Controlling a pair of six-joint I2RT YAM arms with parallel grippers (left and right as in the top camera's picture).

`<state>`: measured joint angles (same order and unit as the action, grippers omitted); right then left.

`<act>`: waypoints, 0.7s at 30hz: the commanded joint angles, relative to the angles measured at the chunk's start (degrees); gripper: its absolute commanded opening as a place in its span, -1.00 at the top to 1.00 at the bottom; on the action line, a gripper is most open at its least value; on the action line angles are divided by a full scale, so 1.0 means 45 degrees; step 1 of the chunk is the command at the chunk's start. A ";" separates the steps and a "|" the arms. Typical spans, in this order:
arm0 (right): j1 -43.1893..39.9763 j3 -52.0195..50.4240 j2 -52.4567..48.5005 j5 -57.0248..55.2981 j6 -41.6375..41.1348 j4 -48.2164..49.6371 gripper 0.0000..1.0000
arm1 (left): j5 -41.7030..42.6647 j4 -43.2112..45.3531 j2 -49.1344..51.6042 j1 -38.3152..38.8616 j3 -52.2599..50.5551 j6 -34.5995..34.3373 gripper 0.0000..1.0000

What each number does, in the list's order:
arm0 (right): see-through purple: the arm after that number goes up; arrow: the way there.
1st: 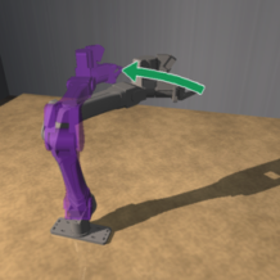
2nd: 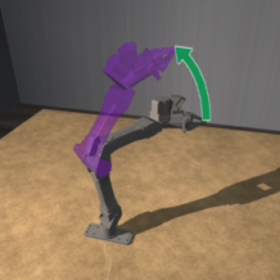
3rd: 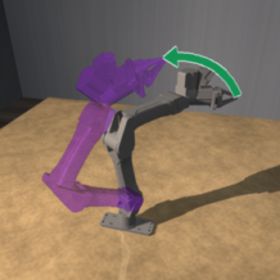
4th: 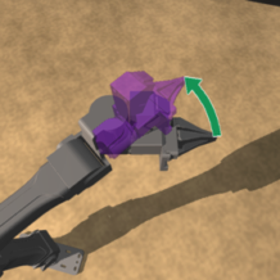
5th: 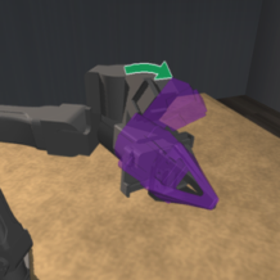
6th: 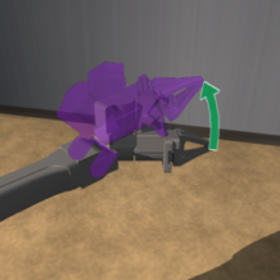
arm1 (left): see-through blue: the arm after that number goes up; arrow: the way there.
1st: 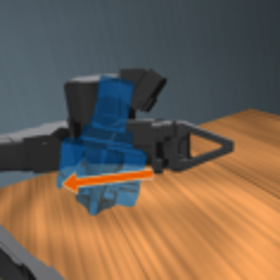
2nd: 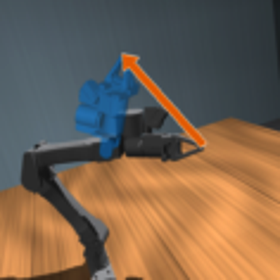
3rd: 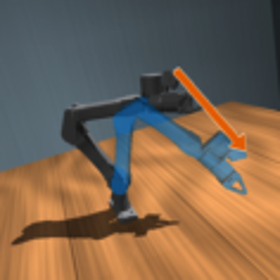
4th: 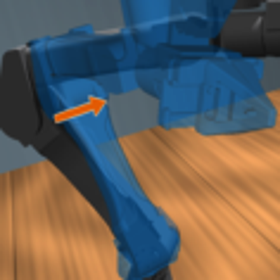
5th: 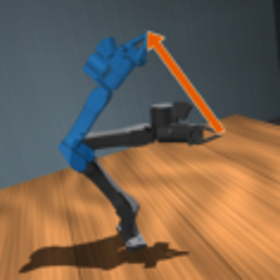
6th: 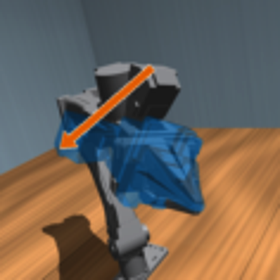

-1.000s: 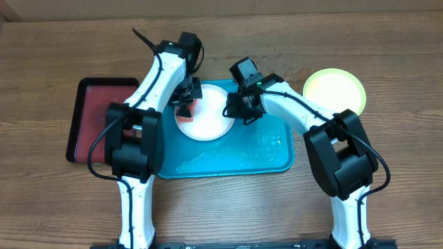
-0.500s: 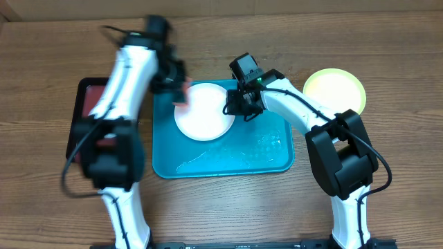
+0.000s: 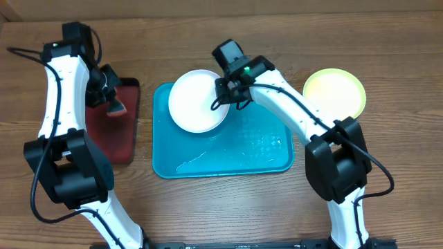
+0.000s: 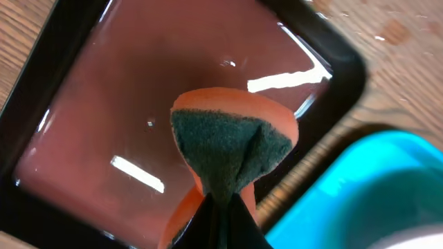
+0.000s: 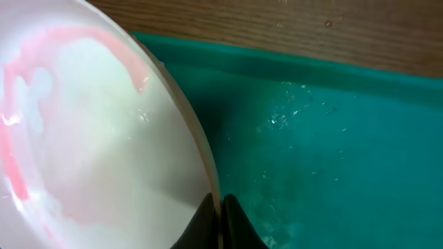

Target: Clean dirty plates on tray and stack at the side

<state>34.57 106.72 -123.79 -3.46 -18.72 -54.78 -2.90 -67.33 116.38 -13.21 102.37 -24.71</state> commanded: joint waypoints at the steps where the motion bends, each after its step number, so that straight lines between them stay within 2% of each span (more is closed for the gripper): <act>1: 0.0486 0.1180 -0.0019 -0.1982 0.0321 -0.0578 0.93 | -0.1166 0.0510 0.0141 -0.0267 -0.0510 -0.0340 0.92; 8: 0.1209 0.2351 -0.0019 -0.3910 0.1205 -0.2045 0.93 | -0.1297 0.1477 0.0141 -0.0680 -0.1676 -0.0335 0.91; 17: 0.1753 0.2875 0.0000 -0.7023 0.1481 -0.3055 0.93 | -0.1355 0.2278 0.0141 -0.0680 -0.2531 -0.0335 0.90; 18: 0.1831 0.2875 0.0000 -0.7203 0.1749 -0.3104 0.93 | -0.1355 0.2322 0.0141 -0.0680 -0.2545 -0.0335 0.84; 21: 0.2093 0.2875 0.0000 -0.7708 0.2535 -0.3138 0.93 | -0.1350 0.2370 0.0141 -0.0680 -0.2545 -0.0335 0.46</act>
<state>42.44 117.43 -123.83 -31.90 -11.29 -69.06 -8.01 -57.10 116.68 -16.32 91.37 -25.61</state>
